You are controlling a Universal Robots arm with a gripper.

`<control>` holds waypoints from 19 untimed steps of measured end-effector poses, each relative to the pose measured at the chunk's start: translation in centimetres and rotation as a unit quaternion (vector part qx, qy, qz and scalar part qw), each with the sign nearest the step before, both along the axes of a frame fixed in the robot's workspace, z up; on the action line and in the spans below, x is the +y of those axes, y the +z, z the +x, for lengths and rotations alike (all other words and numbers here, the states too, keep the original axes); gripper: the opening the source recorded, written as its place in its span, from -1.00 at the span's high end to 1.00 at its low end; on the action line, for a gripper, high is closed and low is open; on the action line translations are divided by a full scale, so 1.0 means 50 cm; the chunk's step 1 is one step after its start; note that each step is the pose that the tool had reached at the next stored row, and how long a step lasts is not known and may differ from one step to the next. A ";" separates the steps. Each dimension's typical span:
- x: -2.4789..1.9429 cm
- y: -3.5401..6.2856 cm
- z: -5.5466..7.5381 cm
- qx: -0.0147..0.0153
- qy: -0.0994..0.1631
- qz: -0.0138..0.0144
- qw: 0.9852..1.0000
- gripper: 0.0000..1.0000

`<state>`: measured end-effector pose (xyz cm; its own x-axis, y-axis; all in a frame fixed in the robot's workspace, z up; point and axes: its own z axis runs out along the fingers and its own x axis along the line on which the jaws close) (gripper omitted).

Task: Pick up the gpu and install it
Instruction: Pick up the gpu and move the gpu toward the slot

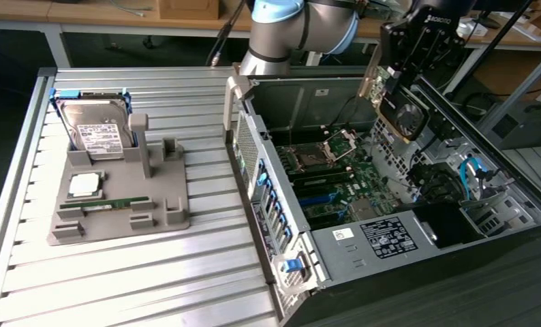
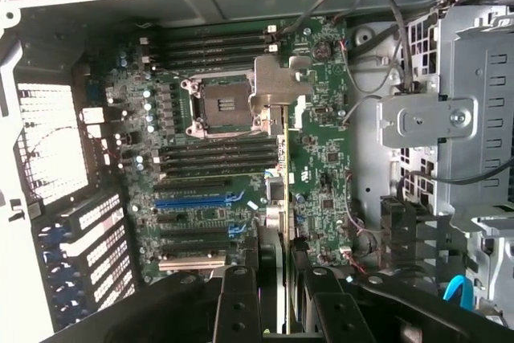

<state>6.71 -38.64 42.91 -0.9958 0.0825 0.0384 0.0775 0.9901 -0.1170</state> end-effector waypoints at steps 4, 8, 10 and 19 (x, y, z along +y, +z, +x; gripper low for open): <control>0.0001 0.000 0.003 0.000 0.000 0.000 1.000 0.47; 0.0000 0.000 0.003 0.000 0.000 0.000 1.000 0.47; 0.0000 0.000 0.003 0.000 0.000 0.000 1.000 0.47; 0.0000 -0.011 0.003 0.000 0.000 0.000 1.000 0.47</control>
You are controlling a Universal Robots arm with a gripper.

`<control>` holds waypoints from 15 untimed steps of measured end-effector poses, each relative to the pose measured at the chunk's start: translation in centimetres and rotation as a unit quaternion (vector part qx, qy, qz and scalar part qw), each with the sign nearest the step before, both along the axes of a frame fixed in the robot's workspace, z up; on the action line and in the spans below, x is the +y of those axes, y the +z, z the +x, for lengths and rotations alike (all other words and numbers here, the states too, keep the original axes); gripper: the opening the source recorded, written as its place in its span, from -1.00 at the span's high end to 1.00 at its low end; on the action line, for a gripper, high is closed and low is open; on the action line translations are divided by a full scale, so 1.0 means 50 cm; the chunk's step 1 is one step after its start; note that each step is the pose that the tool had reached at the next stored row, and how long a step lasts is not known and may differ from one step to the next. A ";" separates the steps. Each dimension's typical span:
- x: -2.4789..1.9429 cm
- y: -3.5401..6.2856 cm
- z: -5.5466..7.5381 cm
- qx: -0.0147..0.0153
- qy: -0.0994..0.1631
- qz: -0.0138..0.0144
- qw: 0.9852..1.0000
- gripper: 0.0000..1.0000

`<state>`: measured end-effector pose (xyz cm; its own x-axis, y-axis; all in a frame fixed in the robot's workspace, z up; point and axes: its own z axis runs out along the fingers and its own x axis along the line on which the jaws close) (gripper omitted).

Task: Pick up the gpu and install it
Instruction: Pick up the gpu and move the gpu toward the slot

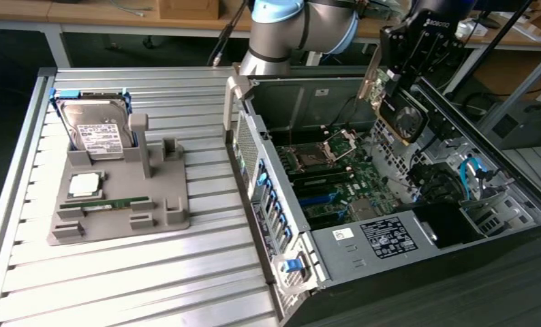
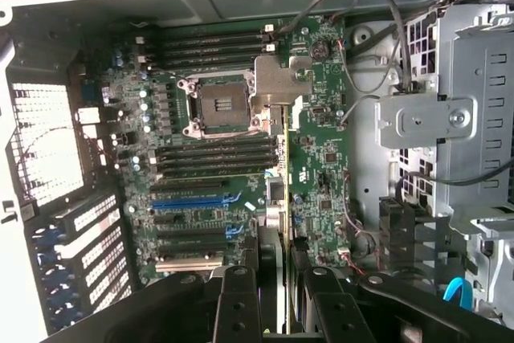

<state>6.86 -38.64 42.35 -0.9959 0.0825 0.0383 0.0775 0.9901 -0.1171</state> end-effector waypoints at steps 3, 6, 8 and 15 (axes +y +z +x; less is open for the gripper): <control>-0.0002 -0.003 0.000 0.000 0.000 0.005 1.000 0.47; -0.0034 -0.003 0.000 0.000 0.000 0.044 0.999 0.47; -0.0058 -0.004 0.000 0.000 0.000 0.063 0.998 0.47; -0.0105 -0.009 0.002 0.000 0.004 0.086 0.996 0.47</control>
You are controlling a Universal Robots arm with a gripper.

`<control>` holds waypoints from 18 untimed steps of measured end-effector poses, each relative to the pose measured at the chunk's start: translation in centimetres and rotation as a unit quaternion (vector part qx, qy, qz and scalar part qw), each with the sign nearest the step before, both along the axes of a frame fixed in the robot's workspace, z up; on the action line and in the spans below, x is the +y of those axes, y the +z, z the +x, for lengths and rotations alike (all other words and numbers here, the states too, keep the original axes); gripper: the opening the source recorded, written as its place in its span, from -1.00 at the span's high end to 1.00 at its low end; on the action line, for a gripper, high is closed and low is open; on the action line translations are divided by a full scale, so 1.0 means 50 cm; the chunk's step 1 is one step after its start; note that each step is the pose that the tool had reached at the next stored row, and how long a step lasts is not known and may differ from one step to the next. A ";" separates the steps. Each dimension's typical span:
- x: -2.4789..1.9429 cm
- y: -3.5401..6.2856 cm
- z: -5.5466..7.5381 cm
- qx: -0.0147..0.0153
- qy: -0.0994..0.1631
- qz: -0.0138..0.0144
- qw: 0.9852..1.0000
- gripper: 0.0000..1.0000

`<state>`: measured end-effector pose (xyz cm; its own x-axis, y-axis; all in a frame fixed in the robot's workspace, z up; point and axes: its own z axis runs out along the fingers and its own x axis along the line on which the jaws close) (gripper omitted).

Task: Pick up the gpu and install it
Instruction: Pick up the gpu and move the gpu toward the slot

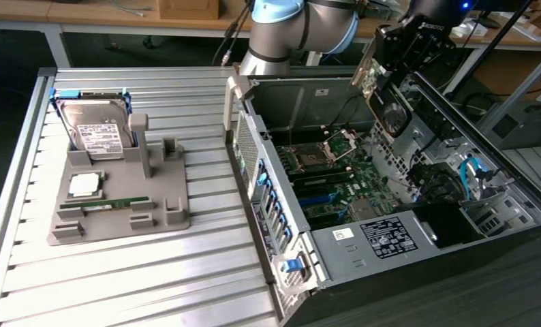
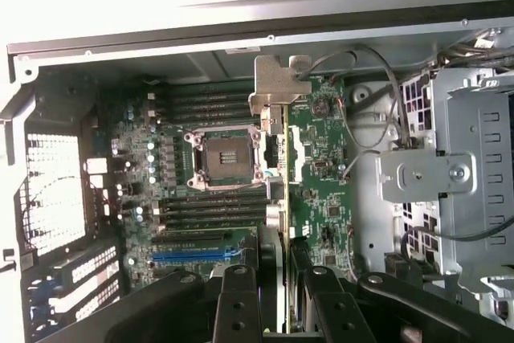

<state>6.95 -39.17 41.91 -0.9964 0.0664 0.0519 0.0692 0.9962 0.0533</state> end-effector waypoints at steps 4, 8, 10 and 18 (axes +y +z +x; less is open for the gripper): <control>-0.0006 -0.004 0.002 0.000 0.001 0.000 1.000 0.47; -0.0008 -0.008 0.005 0.000 0.002 0.000 1.000 0.47; -0.0007 -0.010 0.005 0.000 0.002 0.000 1.000 0.47; -0.0008 -0.019 0.008 0.000 0.003 0.000 1.000 0.47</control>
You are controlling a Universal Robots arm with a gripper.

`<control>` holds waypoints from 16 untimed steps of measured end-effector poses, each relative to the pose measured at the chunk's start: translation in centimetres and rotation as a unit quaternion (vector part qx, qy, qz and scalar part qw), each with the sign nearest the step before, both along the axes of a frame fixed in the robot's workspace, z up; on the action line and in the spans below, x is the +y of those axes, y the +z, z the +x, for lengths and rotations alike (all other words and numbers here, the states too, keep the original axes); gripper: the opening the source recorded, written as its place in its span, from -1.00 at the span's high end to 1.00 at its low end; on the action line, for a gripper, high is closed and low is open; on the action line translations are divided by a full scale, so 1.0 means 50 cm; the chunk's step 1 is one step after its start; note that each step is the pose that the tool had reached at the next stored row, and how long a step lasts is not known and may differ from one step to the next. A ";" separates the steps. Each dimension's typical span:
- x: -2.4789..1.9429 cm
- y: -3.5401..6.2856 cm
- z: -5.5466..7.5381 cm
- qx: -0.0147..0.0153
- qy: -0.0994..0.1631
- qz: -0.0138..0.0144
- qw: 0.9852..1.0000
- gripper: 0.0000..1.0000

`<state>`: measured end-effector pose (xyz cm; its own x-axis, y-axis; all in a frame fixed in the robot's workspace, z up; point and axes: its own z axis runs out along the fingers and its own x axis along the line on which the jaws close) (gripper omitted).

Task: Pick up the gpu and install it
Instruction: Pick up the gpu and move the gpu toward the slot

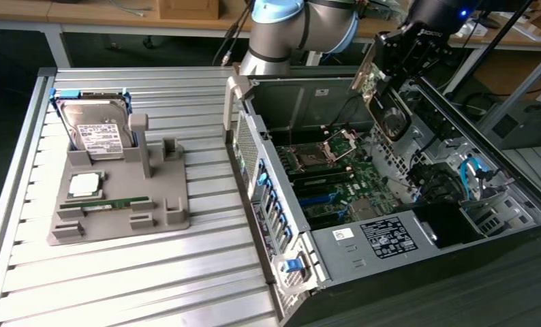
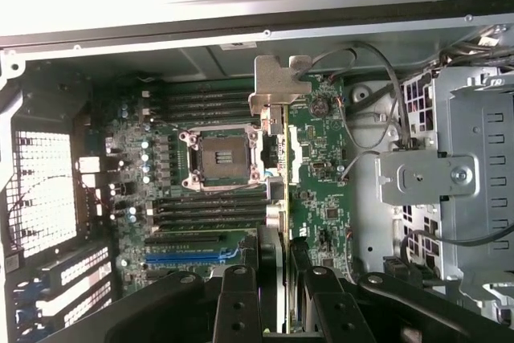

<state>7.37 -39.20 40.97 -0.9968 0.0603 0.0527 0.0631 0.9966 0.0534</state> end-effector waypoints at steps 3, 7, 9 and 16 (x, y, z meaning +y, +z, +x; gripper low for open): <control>0.0000 -0.003 0.001 0.000 0.000 0.000 1.000 0.47; 0.0000 -0.006 0.002 0.000 0.001 0.000 1.000 0.47; 0.0000 -0.008 0.003 0.000 0.001 0.000 1.000 0.47; 0.0000 -0.014 0.005 0.000 0.002 0.000 1.000 0.47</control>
<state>7.59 -39.20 40.25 -0.9970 0.0571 0.0528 0.0599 0.9968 0.0534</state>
